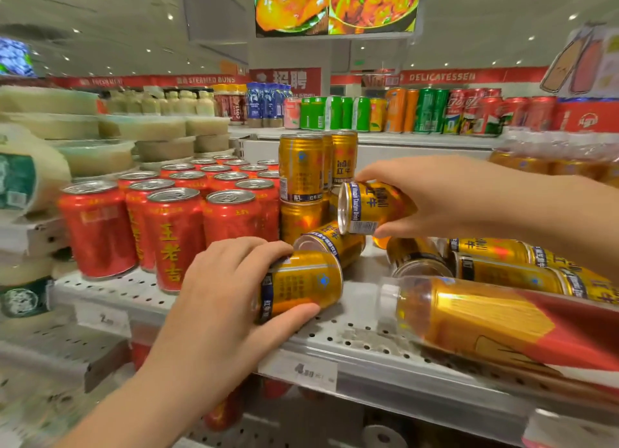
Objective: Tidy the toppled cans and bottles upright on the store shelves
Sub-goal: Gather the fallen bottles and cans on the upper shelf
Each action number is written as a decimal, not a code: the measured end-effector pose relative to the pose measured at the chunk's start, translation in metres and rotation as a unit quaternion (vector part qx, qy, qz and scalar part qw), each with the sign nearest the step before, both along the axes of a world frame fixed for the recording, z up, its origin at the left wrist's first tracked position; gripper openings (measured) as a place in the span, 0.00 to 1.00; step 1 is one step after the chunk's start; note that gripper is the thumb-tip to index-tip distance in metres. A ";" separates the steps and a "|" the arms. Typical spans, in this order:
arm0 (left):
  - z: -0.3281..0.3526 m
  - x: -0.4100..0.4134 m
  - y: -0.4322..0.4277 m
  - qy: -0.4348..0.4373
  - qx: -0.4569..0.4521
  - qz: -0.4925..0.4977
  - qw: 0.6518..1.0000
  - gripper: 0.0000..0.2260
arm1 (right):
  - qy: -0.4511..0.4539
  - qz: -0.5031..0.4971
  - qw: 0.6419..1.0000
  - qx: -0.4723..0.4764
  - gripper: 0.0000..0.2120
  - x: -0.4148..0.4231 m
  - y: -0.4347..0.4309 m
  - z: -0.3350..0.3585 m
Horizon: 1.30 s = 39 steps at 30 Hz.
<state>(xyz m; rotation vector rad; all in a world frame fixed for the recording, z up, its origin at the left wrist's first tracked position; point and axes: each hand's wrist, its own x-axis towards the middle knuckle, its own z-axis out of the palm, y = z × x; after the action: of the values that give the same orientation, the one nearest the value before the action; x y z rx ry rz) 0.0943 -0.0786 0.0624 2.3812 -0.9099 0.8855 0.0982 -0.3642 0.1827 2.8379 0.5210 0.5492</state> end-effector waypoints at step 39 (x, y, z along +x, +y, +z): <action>0.034 0.008 -0.051 -0.005 0.066 0.049 0.997 0.24 | 0.132 0.174 0.976 0.018 0.30 0.004 -0.014 0.011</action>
<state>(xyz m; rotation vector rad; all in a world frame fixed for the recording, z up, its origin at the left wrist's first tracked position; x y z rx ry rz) 0.1023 -0.1294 0.0966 2.5544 -0.8869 0.8988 0.1022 -0.3777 0.1935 2.8846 1.0813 0.2324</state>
